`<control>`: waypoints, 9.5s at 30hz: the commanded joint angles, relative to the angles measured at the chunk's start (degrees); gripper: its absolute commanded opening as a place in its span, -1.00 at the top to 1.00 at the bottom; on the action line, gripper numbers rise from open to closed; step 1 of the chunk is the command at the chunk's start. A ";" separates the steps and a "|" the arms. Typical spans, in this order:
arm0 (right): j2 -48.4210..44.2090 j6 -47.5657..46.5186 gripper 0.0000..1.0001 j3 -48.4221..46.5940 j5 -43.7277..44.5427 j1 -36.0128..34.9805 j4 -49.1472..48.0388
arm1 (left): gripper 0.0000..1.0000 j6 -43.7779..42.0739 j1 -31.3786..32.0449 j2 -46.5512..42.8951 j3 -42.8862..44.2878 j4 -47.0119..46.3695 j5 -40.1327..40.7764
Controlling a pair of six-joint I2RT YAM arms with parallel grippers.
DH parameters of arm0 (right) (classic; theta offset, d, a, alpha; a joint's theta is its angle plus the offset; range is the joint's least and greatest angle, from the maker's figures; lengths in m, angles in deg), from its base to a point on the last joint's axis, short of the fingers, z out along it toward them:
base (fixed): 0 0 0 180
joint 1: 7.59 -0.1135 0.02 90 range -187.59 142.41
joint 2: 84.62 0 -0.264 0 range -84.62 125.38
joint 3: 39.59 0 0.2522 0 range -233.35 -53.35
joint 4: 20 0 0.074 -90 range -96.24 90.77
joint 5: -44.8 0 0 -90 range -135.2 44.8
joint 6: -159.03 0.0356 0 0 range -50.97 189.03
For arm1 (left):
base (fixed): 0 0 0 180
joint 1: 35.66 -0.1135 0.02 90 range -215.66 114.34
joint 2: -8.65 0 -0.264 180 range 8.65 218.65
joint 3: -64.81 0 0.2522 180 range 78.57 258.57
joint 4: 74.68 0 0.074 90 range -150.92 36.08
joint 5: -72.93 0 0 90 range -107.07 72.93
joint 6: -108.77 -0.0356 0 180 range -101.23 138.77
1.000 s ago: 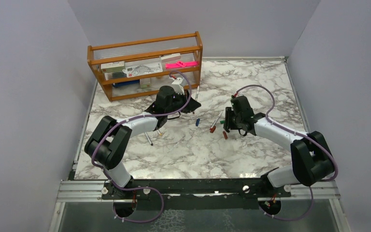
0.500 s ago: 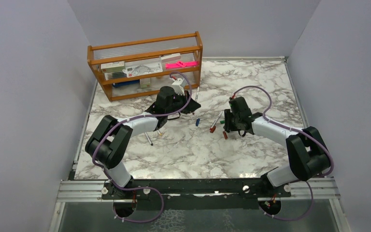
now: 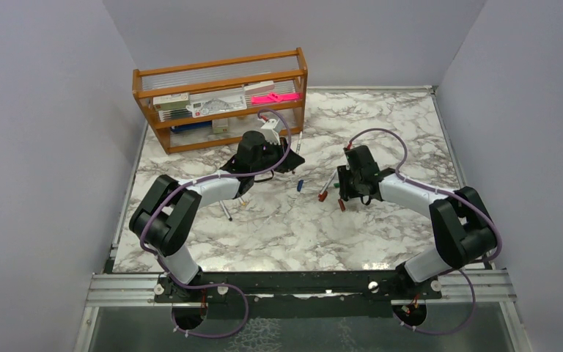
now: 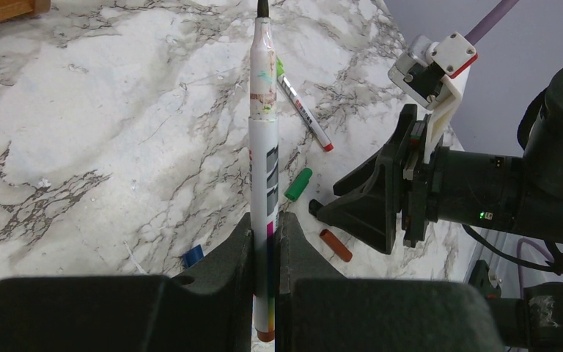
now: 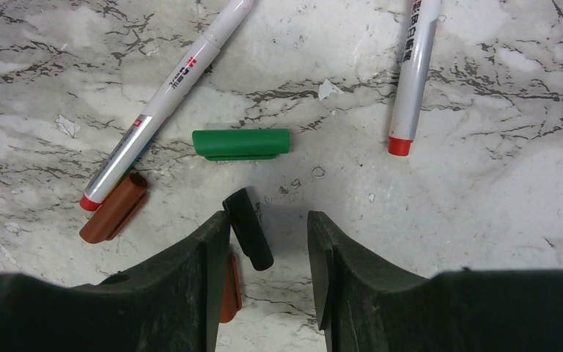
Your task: Insert the pens into the pen caps
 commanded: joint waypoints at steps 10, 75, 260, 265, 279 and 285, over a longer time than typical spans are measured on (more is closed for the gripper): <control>-0.14 -2.02 0.18 -0.48 -1.99 -0.78 0.34 | 1.00 -0.88 0.16 -0.01 -0.95 -1.40 0.16; -16.96 21.20 0.97 -2.17 -12.13 -2.19 -43.94 | 1.00 34.54 7.10 9.16 -9.41 -52.89 -11.90; -30.59 10.02 0.92 -3.97 -12.67 -2.19 -18.03 | 1.00 -0.55 8.60 6.22 19.14 -18.39 -5.58; -28.95 8.76 0.96 -4.82 -11.72 -2.19 -17.34 | 0.84 -0.96 8.60 5.35 18.15 -18.80 -6.86; -25.17 7.03 0.96 -6.60 -10.83 -2.19 -16.40 | -0.24 -2.02 8.41 3.74 15.83 -18.90 -9.87; -13.23 -0.45 0.96 -16.95 -0.39 -1.97 -5.07 | -0.98 -2.28 5.55 1.00 7.75 -17.39 -9.16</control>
